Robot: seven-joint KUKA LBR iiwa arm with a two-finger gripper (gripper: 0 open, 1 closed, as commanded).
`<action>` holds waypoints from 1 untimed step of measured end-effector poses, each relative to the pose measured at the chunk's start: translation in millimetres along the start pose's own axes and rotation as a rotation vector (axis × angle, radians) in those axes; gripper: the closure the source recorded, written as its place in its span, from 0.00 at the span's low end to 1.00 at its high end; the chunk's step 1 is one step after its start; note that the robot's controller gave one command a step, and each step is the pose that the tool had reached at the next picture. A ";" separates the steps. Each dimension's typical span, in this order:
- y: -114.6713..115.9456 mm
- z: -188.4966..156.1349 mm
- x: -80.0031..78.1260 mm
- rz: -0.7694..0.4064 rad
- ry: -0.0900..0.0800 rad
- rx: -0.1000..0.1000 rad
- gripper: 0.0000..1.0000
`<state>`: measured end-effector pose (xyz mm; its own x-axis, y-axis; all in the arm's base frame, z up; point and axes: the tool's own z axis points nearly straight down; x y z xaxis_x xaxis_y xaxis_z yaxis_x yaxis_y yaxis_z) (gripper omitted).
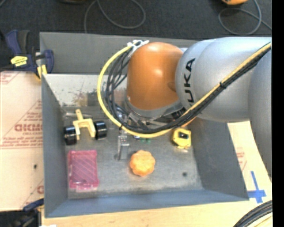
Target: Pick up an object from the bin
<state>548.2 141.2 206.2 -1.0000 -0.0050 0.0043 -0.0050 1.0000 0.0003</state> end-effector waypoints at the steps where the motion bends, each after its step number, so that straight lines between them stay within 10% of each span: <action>1: -0.9 -4.6 -1.1 0.003 -0.007 -0.001 0.00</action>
Offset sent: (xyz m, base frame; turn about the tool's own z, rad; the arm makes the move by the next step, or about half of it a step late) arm -0.0300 -0.0686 -0.0567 -0.2287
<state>549.2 140.4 210.7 -1.0000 -0.0017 -0.0026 -0.0017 1.0000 0.0014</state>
